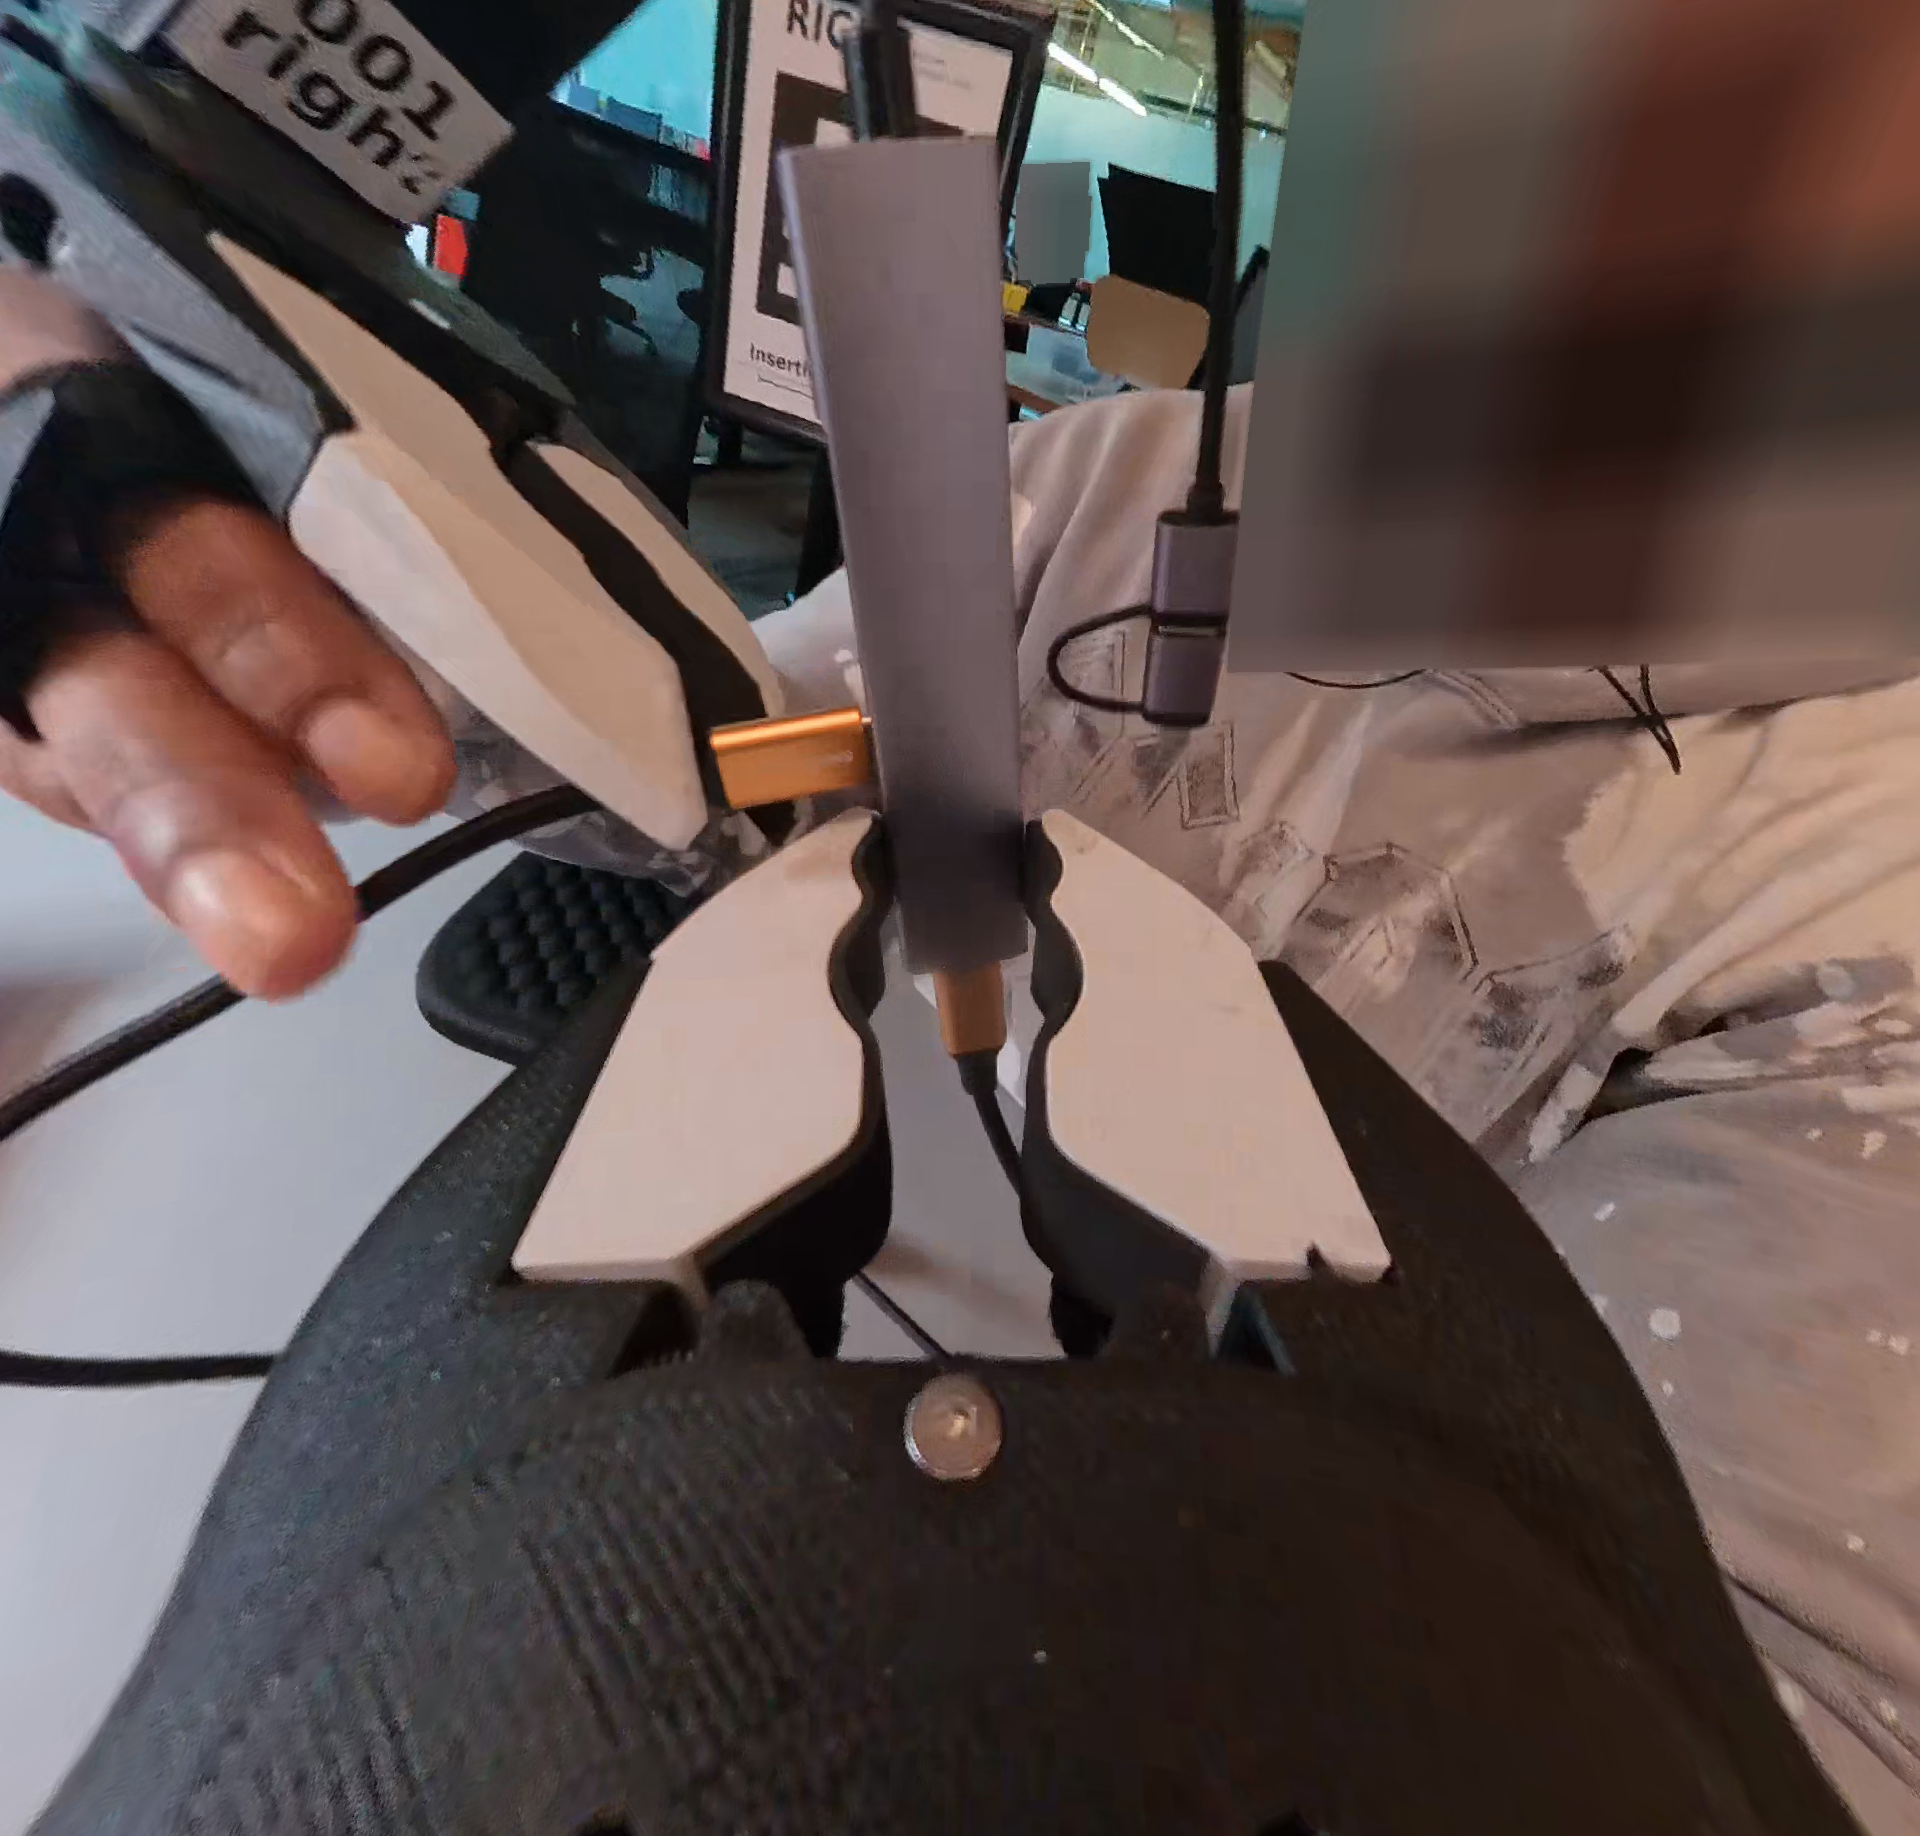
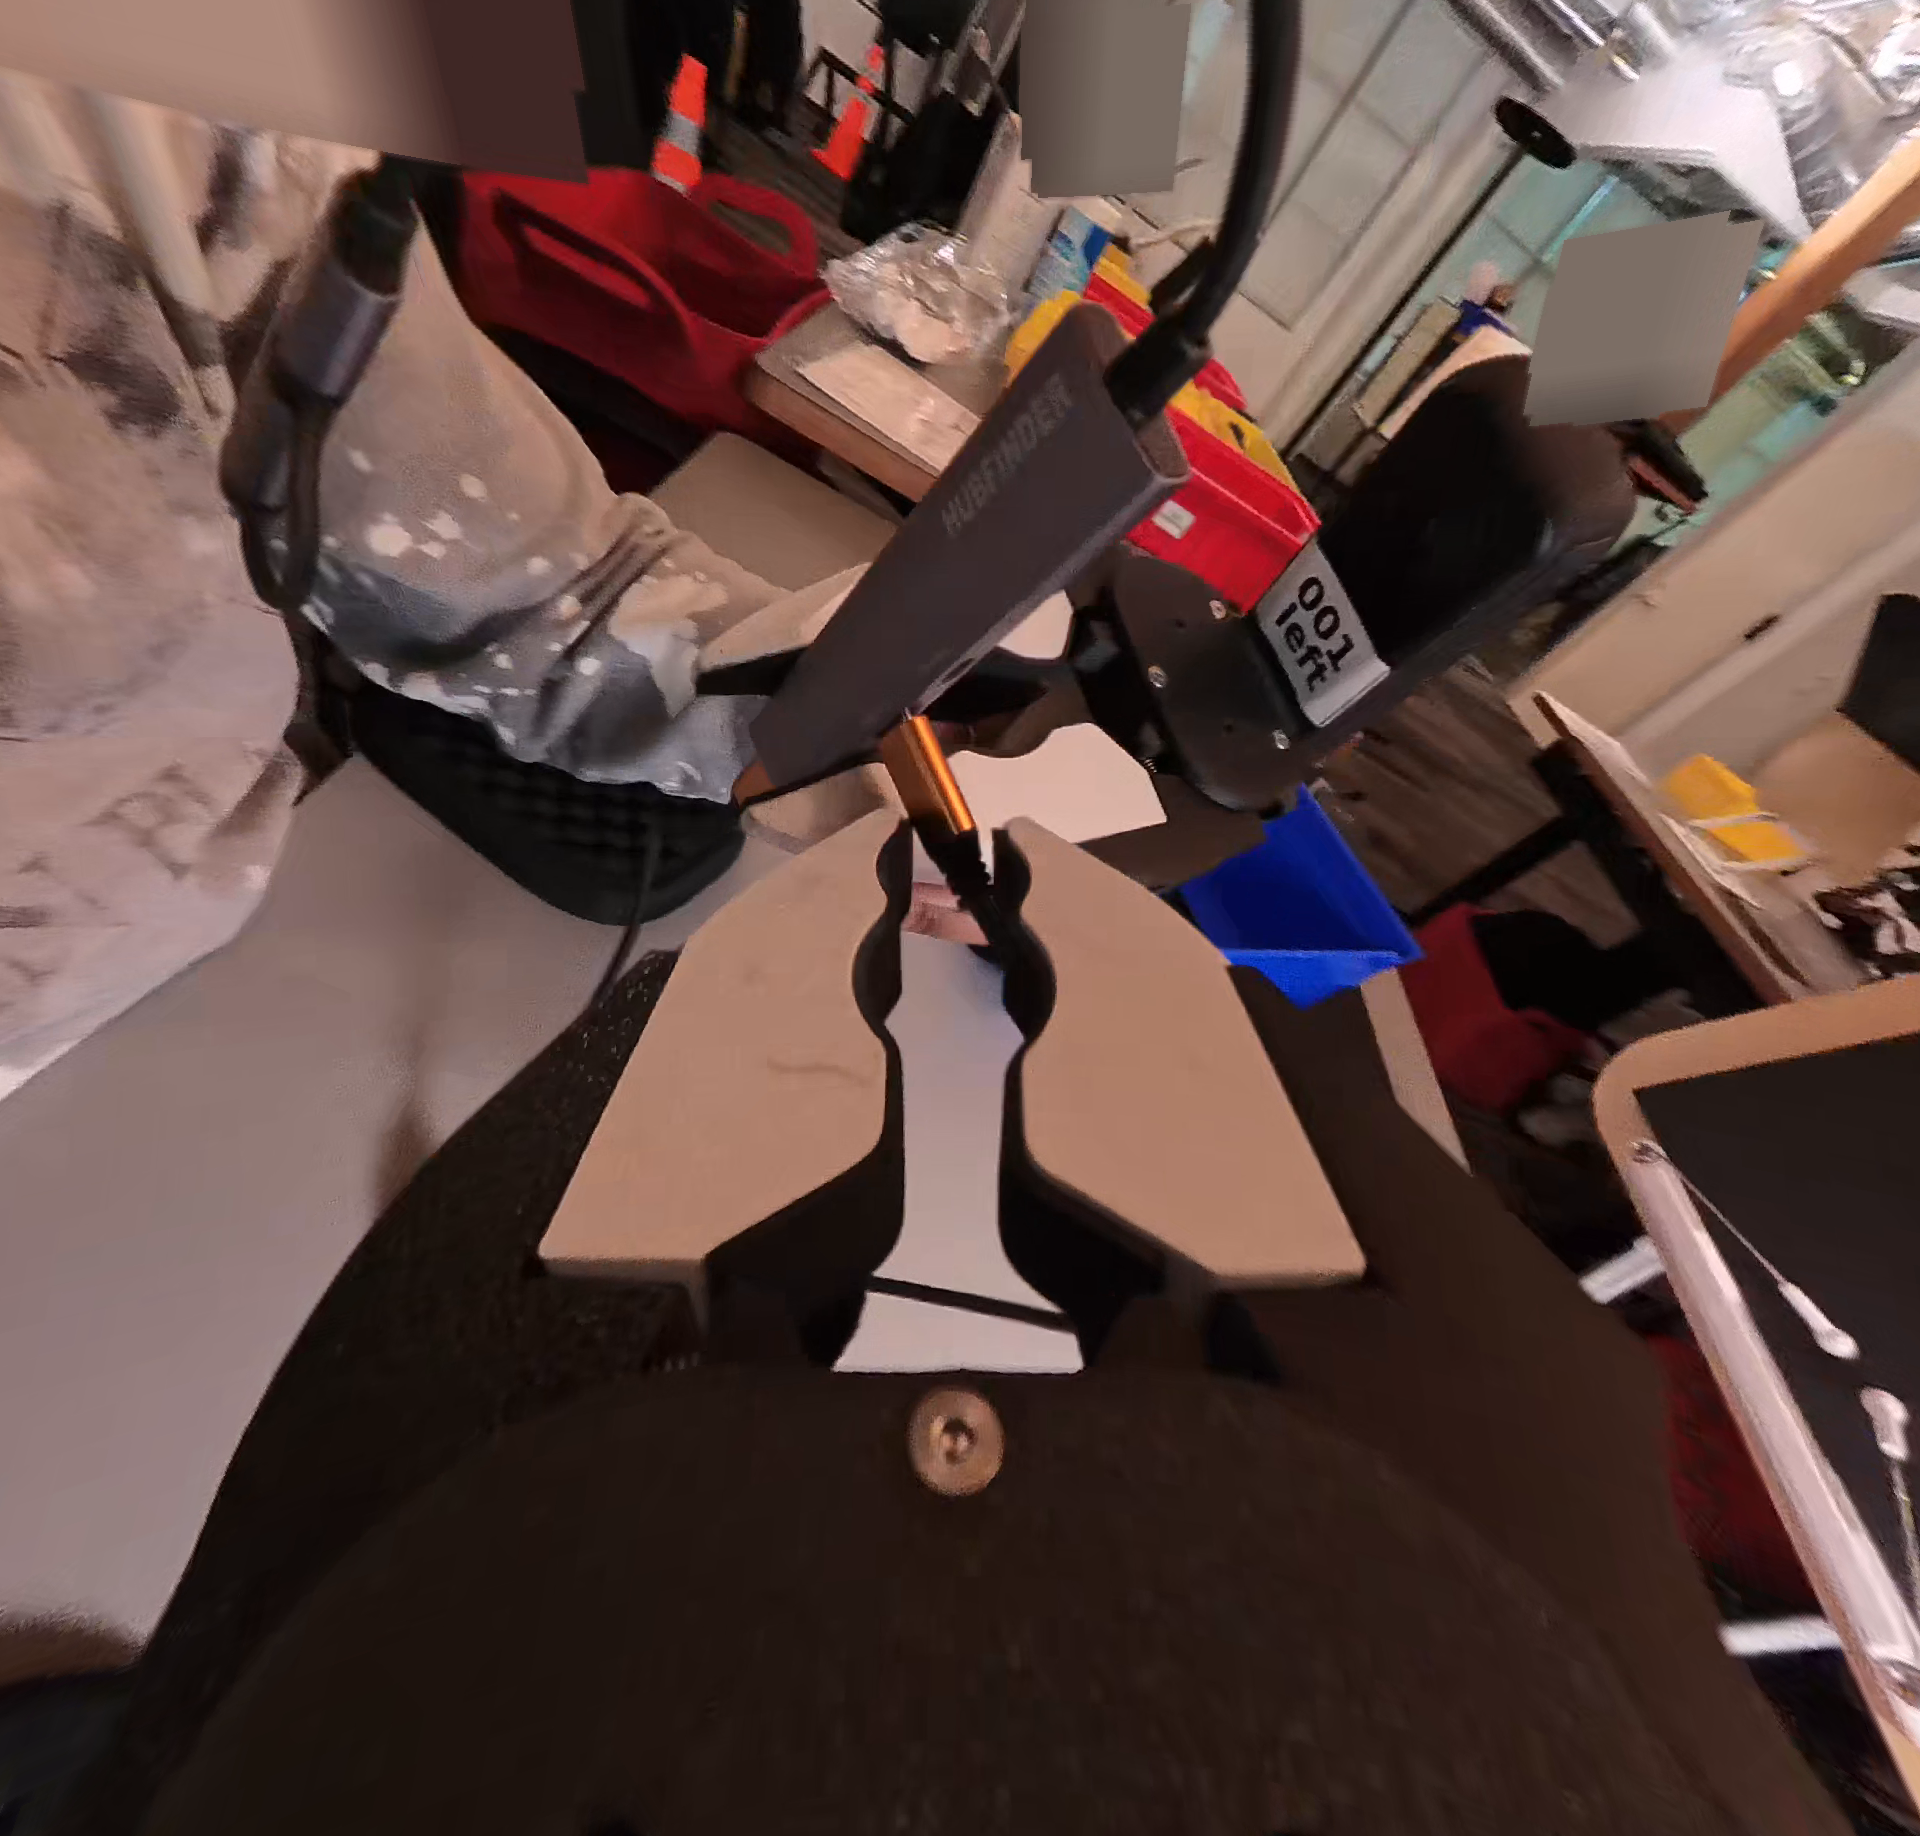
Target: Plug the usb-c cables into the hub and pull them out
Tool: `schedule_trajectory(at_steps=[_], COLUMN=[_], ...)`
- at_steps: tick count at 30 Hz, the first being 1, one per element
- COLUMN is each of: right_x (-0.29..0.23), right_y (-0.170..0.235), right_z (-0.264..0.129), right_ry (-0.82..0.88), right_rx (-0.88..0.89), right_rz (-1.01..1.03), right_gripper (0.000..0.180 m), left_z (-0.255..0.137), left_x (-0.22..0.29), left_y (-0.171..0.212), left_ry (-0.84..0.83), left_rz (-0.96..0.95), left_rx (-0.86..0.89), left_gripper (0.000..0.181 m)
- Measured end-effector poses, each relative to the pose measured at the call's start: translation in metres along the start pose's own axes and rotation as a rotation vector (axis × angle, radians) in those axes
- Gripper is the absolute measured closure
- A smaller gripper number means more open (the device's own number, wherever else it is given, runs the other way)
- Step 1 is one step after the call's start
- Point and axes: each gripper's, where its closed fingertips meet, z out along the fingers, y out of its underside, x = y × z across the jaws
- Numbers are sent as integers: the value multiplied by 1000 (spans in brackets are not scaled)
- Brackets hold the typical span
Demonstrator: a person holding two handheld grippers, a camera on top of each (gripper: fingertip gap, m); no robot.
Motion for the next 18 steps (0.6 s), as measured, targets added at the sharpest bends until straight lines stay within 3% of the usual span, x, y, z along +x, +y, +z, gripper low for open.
schedule_trajectory(at_steps=[4,8,12,18], right_x=[13,37,48,46], right_y=[5,18,35,51], right_z=[-12,-32,-37,-25], right_ry=[61,210,281,275], right_rx=[-14,-109,-221,-307], right_rz=[44,69,130,142], right_gripper=[168,171,172,172], left_z=[-10,-41,-68,-71], left_x=[-14,-47,-73,-84], left_y=[-10,-26,-23,-16], left_ry=[-161,-540,-907,-1033], left_rz=[13,63,173,240], left_rx=[39,82,-42,-165], left_gripper=[155,157,162,170])
